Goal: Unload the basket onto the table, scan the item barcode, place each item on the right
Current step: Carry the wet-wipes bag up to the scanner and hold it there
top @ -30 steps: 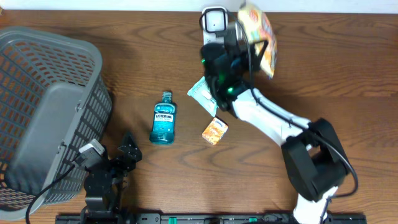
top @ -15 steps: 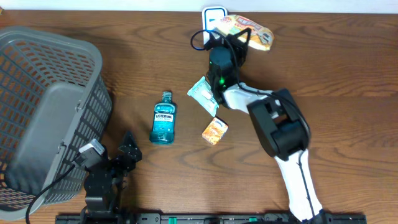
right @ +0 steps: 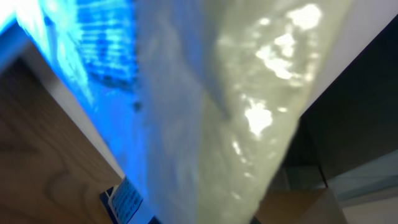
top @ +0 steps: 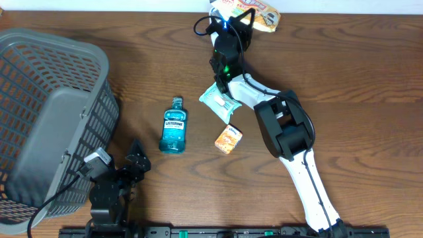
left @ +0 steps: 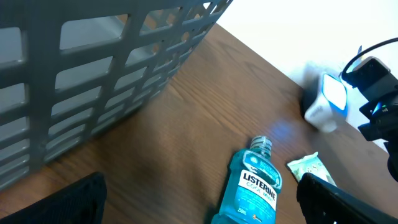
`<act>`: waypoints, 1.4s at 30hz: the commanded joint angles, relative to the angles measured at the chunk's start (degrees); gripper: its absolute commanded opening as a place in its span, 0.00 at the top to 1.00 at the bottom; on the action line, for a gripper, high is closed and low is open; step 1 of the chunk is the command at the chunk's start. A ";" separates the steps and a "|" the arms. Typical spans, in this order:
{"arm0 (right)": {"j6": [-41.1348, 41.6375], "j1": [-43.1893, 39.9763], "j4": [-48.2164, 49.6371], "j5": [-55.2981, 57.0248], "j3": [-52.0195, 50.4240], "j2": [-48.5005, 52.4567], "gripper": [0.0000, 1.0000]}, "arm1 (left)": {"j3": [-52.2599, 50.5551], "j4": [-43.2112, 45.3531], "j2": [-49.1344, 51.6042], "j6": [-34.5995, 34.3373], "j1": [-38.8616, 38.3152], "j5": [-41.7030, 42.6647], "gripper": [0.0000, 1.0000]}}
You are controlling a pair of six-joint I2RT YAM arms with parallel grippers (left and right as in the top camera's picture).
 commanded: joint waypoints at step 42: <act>5.25 -0.55 -17.79 2.78 1.75 1.60 0.99 | -0.50 -1.20 -0.39 -0.09 0.17 -0.72 0.02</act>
